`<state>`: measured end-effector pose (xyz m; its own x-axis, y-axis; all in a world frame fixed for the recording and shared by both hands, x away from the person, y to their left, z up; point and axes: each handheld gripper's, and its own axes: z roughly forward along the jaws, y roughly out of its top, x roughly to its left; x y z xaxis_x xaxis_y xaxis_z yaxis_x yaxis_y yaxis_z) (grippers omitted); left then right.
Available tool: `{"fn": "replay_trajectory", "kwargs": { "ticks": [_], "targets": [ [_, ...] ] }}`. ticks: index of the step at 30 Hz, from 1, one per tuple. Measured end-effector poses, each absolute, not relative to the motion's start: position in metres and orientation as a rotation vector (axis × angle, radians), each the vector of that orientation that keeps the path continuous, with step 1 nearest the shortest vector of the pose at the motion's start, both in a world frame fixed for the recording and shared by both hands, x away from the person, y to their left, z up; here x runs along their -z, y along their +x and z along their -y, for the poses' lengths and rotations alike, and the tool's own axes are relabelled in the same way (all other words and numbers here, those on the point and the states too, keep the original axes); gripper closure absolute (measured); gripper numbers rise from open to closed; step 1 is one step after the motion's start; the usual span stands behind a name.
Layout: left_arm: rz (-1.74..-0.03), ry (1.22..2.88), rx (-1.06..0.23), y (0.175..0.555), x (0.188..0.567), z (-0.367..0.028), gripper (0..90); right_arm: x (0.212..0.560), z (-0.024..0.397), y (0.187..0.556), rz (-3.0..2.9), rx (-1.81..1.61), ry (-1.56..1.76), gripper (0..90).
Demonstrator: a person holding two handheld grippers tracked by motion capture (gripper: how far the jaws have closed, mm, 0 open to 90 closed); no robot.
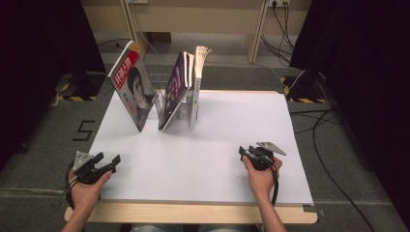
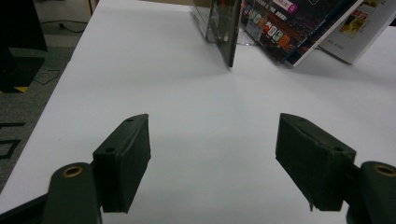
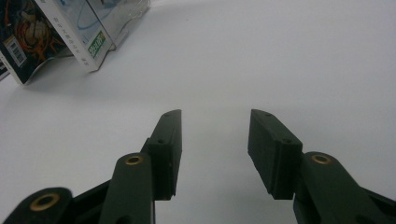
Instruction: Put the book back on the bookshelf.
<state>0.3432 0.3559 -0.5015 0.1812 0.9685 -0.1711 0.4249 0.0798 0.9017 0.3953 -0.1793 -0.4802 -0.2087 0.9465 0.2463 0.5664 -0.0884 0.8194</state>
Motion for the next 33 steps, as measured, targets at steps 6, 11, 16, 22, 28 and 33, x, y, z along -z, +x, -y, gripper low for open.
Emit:
{"fn": "replay_trajectory", "kwargs": {
  "ticks": [6, 11, 16, 22, 28, 33],
  "targets": [
    [-1.396, 1.506, -0.721, 0.343, 0.5015, -0.3557, 25.8, 0.4805, 0.18, 0.3954, -1.772, -1.223, 1.639, 55.4],
    [-1.397, 1.503, -0.72, 0.343, 0.5015, -0.3558, 25.8, 0.4799, 0.18, 0.3952, -1.772, -1.222, 1.637, 55.6],
    [-1.4, 1.504, -0.719, 0.3432, 0.5015, -0.3559, 25.8, 0.4805, 0.1802, 0.3954, -1.773, -1.221, 1.639, 55.6],
    [-1.398, 1.505, -0.72, 0.3431, 0.5015, -0.3558, 25.8, 0.481, 0.181, 0.3952, -1.773, -1.216, 1.637, 55.5],
    [-1.397, 1.502, -0.718, 0.343, 0.5015, -0.356, 25.7, 0.4829, 0.1806, 0.3958, -1.779, -1.212, 1.641, 55.6],
    [-1.397, 1.501, -0.719, 0.3429, 0.5015, -0.356, 25.7, 0.4827, 0.1812, 0.3957, -1.777, -1.214, 1.642, 55.5]
  ]
}}
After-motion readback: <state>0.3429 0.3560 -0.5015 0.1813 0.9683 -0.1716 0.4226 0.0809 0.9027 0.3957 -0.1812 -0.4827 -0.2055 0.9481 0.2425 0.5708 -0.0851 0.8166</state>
